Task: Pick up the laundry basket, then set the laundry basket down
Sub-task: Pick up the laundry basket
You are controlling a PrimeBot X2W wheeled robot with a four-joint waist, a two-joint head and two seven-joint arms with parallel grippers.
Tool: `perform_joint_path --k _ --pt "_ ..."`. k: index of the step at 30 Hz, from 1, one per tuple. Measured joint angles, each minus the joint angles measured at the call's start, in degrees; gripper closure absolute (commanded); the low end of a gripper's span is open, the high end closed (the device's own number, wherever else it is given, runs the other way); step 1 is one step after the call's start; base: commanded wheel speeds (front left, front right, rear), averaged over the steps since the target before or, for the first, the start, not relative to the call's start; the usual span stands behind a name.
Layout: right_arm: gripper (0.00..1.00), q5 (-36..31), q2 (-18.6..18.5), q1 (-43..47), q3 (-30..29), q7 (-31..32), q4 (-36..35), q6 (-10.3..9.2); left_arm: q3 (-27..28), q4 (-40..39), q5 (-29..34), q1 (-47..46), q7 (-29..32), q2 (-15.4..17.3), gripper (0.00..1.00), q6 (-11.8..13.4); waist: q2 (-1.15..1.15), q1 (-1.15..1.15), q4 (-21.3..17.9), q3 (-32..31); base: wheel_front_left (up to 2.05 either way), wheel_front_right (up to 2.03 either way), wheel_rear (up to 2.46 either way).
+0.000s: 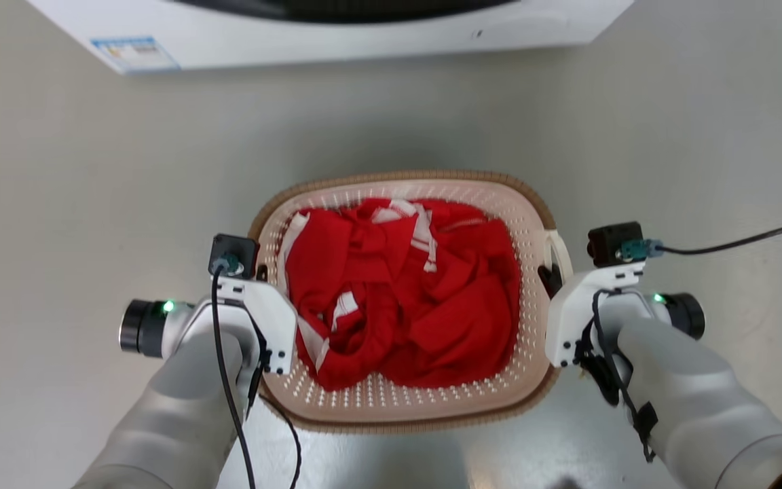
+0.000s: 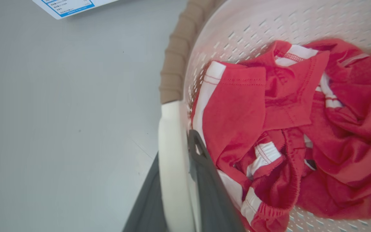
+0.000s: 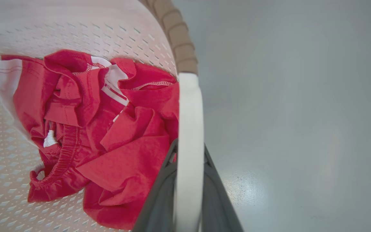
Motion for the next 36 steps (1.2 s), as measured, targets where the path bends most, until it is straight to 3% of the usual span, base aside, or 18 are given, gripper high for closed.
perform_joint_path --k 22,36 --pt "1.0 4.72 0.77 9.33 4.42 5.17 0.74 0.07 -3.05 0.3 -5.98 10.37 5.84 -0.53 1.0 -1.03 0.0 0.0 -0.11 -19.83 0.0 0.0 0.0" --pt "1.0 7.76 1.51 14.06 6.27 9.57 1.72 0.34 -4.43 1.88 -7.99 16.13 10.78 -1.02 1.0 -3.54 0.0 0.0 -0.5 -30.5 0.0 0.0 0.0"
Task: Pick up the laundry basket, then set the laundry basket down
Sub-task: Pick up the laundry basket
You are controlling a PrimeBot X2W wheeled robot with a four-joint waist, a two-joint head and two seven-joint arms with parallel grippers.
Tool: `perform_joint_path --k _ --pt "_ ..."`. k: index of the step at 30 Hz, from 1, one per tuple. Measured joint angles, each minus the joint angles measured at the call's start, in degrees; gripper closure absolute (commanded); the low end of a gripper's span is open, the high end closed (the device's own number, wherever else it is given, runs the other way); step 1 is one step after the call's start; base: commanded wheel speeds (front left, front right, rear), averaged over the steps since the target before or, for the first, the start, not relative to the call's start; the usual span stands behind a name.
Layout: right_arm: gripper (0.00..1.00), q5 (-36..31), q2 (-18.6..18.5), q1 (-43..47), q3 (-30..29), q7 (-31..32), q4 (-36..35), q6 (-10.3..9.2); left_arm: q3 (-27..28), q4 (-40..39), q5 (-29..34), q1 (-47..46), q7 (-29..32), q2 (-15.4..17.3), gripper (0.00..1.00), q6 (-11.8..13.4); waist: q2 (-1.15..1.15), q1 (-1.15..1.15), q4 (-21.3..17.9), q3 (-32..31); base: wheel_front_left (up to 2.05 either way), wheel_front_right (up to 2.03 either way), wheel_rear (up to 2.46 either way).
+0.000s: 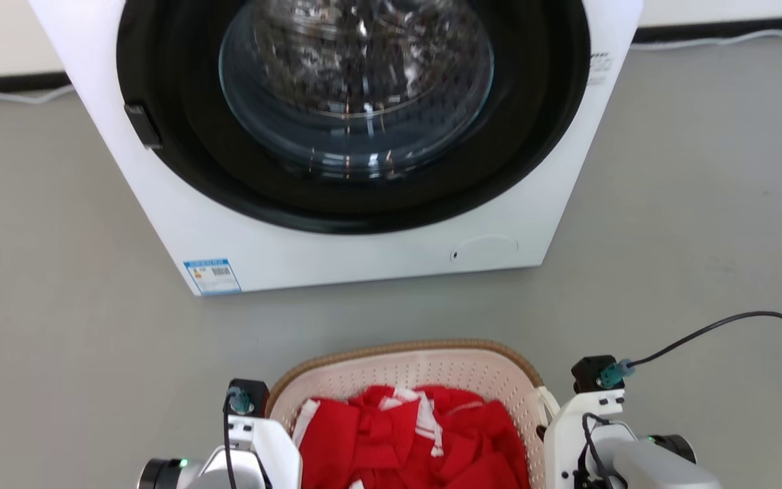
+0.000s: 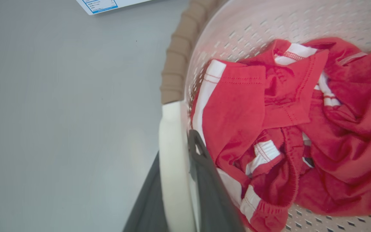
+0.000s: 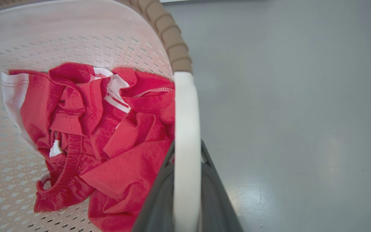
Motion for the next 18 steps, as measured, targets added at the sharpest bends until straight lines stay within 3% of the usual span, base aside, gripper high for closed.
perform_joint_path --k 18 --pt "1.0 1.4 0.38 1.04 2.21 6.34 1.23 0.01 -2.12 0.62 -1.22 1.5 6.67 -0.45 1.0 -1.69 0.0 0.0 -1.08 -6.78 0.0 0.0 0.0"
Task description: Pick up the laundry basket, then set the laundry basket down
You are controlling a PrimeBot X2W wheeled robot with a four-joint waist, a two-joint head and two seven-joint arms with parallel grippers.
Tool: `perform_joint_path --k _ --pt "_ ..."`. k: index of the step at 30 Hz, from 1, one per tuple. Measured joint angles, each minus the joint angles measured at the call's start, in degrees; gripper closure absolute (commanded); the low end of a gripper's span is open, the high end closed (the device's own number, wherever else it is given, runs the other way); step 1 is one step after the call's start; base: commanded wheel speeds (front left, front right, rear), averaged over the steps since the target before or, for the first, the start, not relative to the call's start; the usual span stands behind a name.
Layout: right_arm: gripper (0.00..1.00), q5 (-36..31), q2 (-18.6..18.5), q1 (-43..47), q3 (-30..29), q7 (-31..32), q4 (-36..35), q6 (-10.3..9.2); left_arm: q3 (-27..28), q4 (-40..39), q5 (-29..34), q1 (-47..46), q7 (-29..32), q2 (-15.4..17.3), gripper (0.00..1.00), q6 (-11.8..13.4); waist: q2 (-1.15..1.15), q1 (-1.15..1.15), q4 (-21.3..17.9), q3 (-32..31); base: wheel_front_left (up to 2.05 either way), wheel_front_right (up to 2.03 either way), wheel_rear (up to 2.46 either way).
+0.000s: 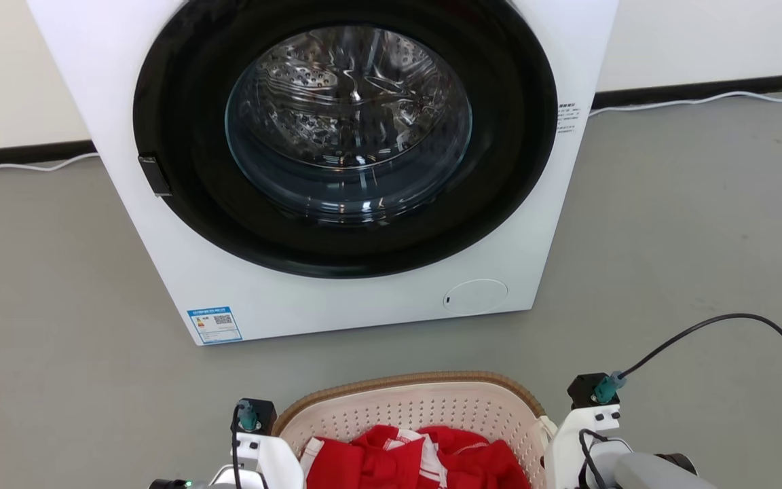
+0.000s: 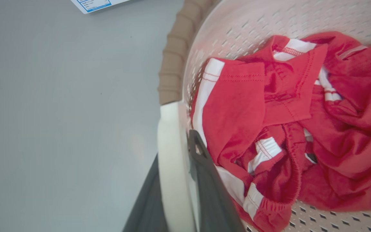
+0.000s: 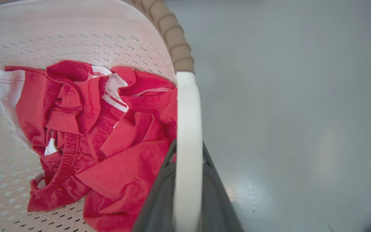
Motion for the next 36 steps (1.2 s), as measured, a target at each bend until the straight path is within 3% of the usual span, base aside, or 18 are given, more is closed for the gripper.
perform_joint_path --k 16,36 --pt "1.0 2.04 0.22 0.03 0.53 2.83 0.55 0.15 -0.34 0.45 -1.23 0.64 4.75 -0.15 1.0 -0.82 0.0 0.0 -0.02 -1.46 0.0 0.0 0.0" --pt "1.0 4.08 0.36 0.04 1.37 3.09 1.05 0.16 -0.96 0.64 -1.32 0.63 5.54 -0.23 1.0 -1.33 0.0 0.0 -0.23 -1.8 0.0 0.0 0.0"
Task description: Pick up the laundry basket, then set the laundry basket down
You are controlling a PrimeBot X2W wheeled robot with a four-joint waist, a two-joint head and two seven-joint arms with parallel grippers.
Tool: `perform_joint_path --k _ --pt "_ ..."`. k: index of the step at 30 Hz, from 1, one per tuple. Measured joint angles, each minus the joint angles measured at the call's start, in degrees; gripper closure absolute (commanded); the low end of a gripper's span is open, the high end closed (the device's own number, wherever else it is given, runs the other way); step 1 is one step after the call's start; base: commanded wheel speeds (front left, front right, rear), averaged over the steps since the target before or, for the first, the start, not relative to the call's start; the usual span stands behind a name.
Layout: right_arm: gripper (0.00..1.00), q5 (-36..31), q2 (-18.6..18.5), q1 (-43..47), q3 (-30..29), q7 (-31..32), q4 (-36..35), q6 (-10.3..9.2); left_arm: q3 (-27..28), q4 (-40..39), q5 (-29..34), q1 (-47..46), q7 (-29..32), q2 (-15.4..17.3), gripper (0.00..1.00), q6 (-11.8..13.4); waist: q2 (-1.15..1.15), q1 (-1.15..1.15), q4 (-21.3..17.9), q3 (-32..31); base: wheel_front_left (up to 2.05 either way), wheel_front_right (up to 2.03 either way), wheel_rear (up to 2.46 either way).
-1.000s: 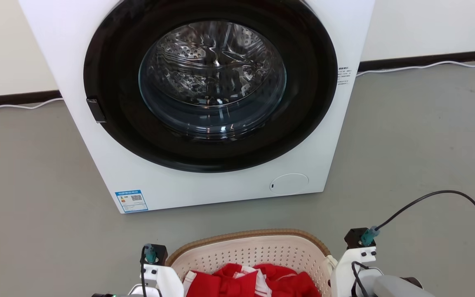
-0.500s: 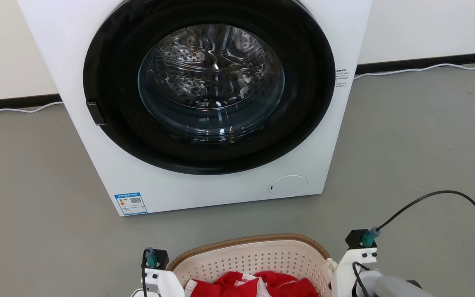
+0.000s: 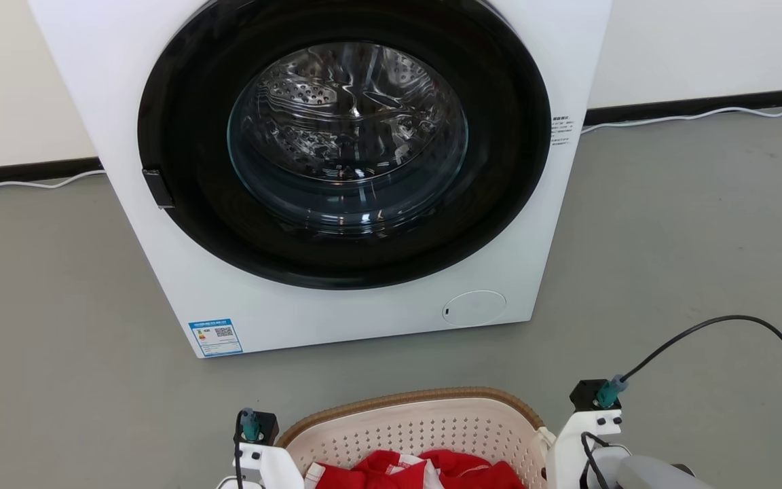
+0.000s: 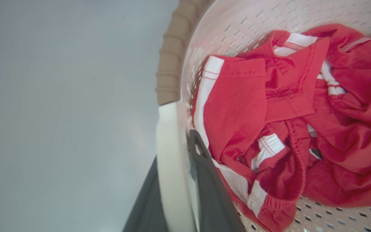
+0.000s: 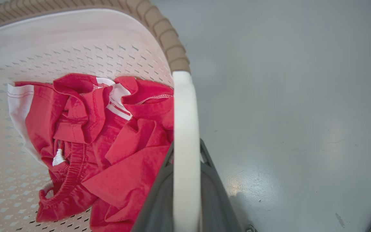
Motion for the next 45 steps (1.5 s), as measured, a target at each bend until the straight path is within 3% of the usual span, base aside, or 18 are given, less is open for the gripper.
perform_joint_path --k 28,45 --pt "1.0 1.41 0.02 -0.07 1.2 -2.11 0.02 0.0 -1.03 0.14 -0.03 -0.03 -1.99 -0.01 1.0 0.12 0.0 0.0 0.9 2.83 0.0 0.0 0.0" --pt "1.0 0.86 -0.07 -6.57 1.62 -10.81 0.26 0.0 -1.67 -0.83 1.2 -6.38 -9.54 0.04 1.0 5.44 0.0 0.0 1.6 14.83 0.0 0.0 0.0"
